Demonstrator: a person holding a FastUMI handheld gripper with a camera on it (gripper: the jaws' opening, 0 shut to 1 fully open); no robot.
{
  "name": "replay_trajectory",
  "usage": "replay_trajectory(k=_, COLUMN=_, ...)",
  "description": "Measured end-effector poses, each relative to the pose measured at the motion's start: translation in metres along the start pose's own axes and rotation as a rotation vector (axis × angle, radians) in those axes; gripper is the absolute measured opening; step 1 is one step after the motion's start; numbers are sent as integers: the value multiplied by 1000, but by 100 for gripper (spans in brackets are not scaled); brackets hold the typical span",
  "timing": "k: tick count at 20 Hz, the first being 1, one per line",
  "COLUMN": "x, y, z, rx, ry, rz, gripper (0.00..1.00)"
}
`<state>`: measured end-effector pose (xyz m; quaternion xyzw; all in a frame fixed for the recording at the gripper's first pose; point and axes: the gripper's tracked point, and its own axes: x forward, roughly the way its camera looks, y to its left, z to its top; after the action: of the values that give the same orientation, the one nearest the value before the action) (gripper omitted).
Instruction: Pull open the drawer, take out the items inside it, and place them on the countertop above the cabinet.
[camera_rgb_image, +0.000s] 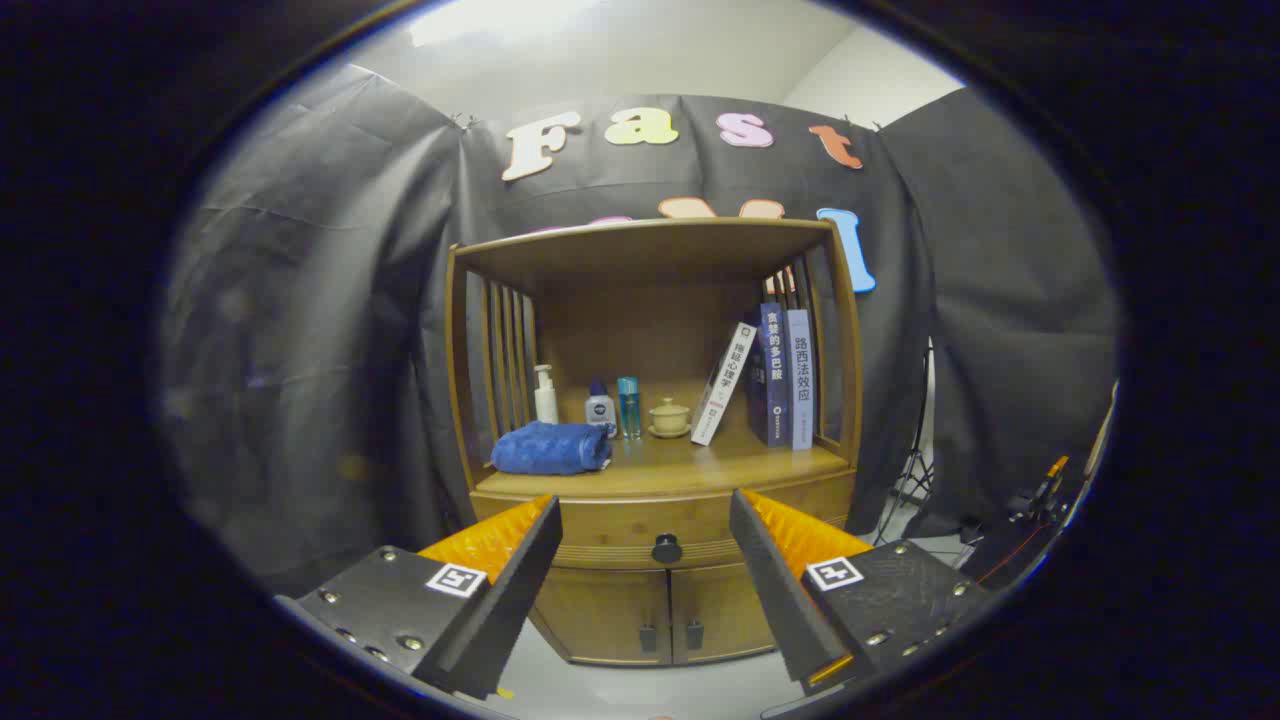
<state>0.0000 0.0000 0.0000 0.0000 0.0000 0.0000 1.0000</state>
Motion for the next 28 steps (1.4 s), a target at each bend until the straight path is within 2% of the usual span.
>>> replay_trajectory(k=20, x=-5, y=11, z=9, rx=-17, ry=-18, rz=24, gripper=100)
replay_trajectory(k=28, x=5, y=15, z=-8, rx=-33, ry=9, rz=32, gripper=100)
